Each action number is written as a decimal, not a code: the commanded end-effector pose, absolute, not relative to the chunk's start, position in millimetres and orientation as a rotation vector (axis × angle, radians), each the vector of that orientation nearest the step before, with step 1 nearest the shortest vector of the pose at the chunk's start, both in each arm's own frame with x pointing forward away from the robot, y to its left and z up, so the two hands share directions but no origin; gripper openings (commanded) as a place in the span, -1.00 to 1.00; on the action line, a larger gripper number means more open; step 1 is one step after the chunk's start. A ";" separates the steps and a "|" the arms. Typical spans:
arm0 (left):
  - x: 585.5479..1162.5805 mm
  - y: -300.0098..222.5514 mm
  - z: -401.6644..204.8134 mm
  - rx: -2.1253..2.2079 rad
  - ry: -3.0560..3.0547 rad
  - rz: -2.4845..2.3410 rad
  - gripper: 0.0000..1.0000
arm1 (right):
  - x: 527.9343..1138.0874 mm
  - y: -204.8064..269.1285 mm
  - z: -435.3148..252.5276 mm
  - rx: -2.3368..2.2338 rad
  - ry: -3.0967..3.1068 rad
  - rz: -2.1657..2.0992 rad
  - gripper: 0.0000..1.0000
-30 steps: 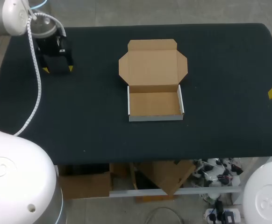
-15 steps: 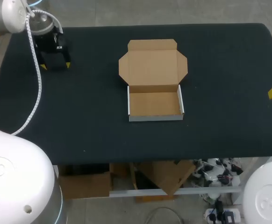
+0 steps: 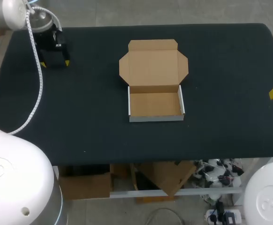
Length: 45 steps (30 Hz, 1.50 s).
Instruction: Assemble the packaging by folding the flat box into shape, placing the metal phone stand inside, and closing the box properly
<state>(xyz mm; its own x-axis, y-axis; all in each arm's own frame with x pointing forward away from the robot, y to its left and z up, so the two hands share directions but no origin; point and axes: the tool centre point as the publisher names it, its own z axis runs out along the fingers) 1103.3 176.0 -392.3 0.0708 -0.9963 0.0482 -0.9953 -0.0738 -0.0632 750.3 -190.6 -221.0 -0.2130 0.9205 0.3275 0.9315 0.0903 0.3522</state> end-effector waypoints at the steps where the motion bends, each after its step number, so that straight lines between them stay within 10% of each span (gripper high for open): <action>1: 1105.1 176.1 -392.8 -2.291 2.131 -0.115 1.00 | 749.2 -190.9 -219.9 -1.956 -2.303 -0.773 1.00; 45: 1151.5 179.4 -398.0 -2.262 2.131 -0.122 1.00 | 749.2 -190.9 -219.9 -1.956 -2.303 -0.773 1.00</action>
